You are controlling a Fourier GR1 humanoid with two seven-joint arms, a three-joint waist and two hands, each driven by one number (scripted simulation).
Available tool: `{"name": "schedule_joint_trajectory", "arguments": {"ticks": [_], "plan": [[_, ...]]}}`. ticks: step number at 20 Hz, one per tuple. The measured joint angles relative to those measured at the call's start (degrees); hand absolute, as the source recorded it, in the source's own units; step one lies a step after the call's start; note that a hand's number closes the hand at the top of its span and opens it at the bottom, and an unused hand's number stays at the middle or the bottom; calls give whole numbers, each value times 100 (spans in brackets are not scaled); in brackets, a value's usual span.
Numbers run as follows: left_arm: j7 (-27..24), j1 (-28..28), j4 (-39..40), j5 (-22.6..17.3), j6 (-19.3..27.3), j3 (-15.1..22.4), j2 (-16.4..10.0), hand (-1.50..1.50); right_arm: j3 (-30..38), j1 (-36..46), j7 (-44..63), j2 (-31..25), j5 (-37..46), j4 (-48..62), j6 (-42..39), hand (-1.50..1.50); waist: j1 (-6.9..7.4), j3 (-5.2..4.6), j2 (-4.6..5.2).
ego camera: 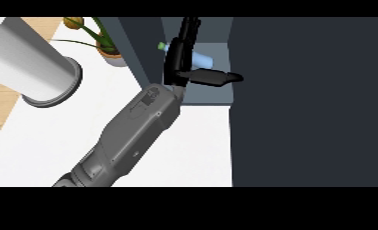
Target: Pick up the bottled water, place it into the cabinet and close the cabinet
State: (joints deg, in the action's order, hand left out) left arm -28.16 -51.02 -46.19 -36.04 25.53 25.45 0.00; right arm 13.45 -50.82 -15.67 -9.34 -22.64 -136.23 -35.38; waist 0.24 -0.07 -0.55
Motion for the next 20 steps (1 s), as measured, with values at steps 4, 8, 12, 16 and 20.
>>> {"name": "schedule_joint_trajectory", "arguments": {"ticks": [4, 8, 12, 16, 20], "plan": [[229, 694, -1073, 81, 187, 360, -117, -150, -38, 99, 56, 1, 2, 10, 70, -150, 50, 1, -5], [345, 1510, -2028, 184, 212, 669, -340, -150, -221, 169, 168, 44, 15, -26, 212, -150, 74, -1, 1], [488, 2281, -2995, 337, 410, 1011, -508, -150, -204, 251, 253, -125, 19, -23, 170, -150, 66, 0, 7], [459, 2995, -3726, 390, 407, 1183, -784, -150, -594, 270, 417, -360, 57, -7, -150, 150, 76, -1, 15], [497, 3537, -4356, 383, 357, 1183, -1164, -150, -1088, 306, 566, -526, 113, -34, -397, 150, 59, -3, 16]]}}
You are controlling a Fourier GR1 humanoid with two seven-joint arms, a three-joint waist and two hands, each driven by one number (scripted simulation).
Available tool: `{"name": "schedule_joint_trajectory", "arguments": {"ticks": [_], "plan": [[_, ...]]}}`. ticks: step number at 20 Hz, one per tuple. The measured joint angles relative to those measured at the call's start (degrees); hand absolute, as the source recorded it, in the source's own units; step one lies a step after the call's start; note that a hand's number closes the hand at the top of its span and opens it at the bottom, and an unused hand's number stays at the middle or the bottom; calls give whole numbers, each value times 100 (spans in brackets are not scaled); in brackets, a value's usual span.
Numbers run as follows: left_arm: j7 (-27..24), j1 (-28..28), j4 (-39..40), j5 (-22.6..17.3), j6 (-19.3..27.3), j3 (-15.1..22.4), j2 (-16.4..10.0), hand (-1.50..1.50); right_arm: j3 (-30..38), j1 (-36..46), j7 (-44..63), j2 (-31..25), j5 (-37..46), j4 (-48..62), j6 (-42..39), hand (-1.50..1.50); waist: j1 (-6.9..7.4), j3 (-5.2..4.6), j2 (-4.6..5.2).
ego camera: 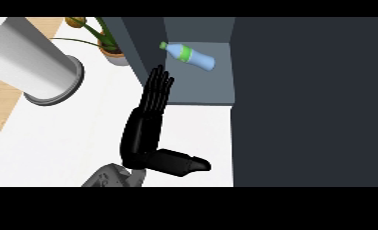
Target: Pick up the bottled water, place it into the cabinet and close the cabinet
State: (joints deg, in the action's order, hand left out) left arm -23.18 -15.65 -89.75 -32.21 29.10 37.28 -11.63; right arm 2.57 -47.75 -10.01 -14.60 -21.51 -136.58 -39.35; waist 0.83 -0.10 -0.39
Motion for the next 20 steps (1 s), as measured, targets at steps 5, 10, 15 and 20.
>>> {"name": "schedule_joint_trajectory", "arguments": {"ticks": [5, 10, 15, 20], "plan": [[-109, 712, -675, 29, -34, 10, -377, -150, -568, -175, 154, -116, 95, -46, -212, 150, -43, -4, -3], [-176, 1264, -1241, -30, -171, -104, -783, -150, -1332, -98, 440, -72, 236, -87, -156, 150, -29, -10, -4], [-324, 1716, -1559, -18, -206, -134, -963, -150, -2128, 114, 745, 61, 566, -162, 24, 150, -49, -19, -15], [-370, 2046, -1854, -142, -317, -395, -1250, -150, -2805, 372, 1096, 241, 1140, -282, 344, 150, -54, -24, -24]]}}
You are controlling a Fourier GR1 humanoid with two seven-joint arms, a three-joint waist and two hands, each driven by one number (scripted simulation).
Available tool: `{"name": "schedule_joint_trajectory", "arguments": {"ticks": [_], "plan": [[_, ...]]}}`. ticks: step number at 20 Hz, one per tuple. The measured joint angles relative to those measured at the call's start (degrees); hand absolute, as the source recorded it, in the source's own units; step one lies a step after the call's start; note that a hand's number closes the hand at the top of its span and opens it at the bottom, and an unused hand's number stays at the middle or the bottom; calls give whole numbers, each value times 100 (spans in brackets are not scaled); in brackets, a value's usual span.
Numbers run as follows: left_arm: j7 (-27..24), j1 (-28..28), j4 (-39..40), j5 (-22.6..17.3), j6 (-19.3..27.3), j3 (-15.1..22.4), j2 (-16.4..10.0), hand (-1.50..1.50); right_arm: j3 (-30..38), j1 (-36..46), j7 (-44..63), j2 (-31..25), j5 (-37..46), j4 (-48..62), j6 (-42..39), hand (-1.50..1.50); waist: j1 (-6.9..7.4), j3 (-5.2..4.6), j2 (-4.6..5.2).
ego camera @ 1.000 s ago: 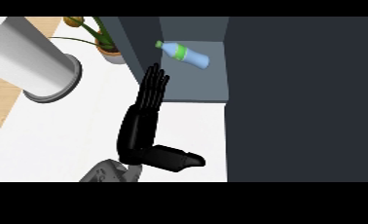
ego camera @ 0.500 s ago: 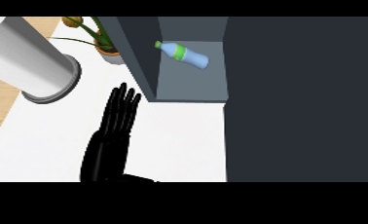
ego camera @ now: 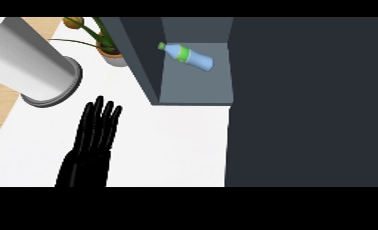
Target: Pick up the bottled water, place it into the cabinet and close the cabinet
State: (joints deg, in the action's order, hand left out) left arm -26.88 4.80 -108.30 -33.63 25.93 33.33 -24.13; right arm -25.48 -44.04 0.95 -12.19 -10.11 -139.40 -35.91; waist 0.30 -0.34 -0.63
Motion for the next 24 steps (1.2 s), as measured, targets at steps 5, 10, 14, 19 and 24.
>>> {"name": "schedule_joint_trajectory", "arguments": {"ticks": [5, 10, 14, 19, 24], "plan": [[-84, 357, -208, -167, -225, -268, -301, -150, -491, 365, 468, 175, 911, -256, 363, 150, 33, -10, -12], [-185, 638, -328, -302, -458, -421, -474, -150, -809, 1059, 1093, 351, 1198, -263, 561, 150, 113, -11, -15], [-249, 834, -418, -434, -639, -582, -607, -150, -1011, 1597, 1569, 485, 1285, -252, 590, 150, 148, -12, -20], [-329, 1070, -478, -583, -879, -802, -798, -150, -1374, 2439, 2053, 625, 1443, -189, 688, 150, 163, -27, -17], [-387, 1196, -530, -687, -1048, -915, -868, -150, -1620, 3141, 2300, 488, 1588, -87, 820, 150, 182, -33, -5]]}}
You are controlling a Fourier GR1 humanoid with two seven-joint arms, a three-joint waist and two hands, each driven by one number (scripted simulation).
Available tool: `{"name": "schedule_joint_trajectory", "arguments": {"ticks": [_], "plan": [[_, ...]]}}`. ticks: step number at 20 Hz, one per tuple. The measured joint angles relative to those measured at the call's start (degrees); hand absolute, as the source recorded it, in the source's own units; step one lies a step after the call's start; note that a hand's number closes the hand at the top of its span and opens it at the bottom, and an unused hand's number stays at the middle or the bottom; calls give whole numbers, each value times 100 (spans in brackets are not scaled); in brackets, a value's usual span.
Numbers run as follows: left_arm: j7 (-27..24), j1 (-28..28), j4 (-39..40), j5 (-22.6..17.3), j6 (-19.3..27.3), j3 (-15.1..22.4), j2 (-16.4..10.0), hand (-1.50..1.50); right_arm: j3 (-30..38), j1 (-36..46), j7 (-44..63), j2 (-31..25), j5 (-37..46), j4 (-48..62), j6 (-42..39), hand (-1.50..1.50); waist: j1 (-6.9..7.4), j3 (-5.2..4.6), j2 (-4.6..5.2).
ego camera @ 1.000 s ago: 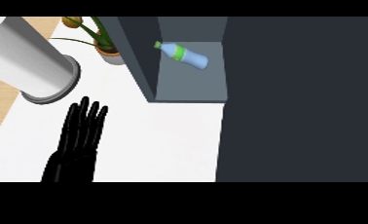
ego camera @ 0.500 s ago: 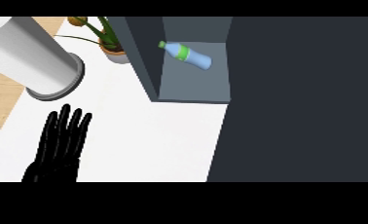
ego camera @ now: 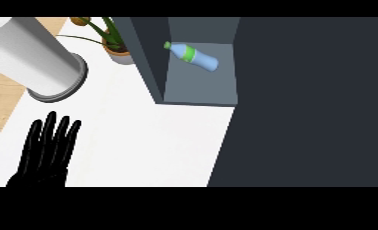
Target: Pick up the bottled water, place it into the cabinet and close the cabinet
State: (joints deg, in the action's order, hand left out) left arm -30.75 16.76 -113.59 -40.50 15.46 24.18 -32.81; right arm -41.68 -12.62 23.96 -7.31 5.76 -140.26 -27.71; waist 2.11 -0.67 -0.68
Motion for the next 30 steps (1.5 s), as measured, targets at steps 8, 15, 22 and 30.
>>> {"name": "schedule_joint_trajectory", "arguments": {"ticks": [8, 15, 22, 30], "plan": [[-88, 209, -67, -141, -344, -186, -204, -150, -84, 521, 162, -263, -7, 4, 14, 150, 119, -9, 31], [-105, 265, -138, -220, -490, -314, -303, -150, -52, 712, 194, -326, -69, 12, -71, 150, 232, -14, 85], [-108, 329, -176, -307, -667, -411, -406, -150, 10, 680, 170, -278, -356, 81, -15, 150, 356, -13, 153], [-145, 261, -189, -335, -929, -452, -494, -150, 47, 546, 402, -141, -1721, 475, -267, 150, 667, -22, 320]]}}
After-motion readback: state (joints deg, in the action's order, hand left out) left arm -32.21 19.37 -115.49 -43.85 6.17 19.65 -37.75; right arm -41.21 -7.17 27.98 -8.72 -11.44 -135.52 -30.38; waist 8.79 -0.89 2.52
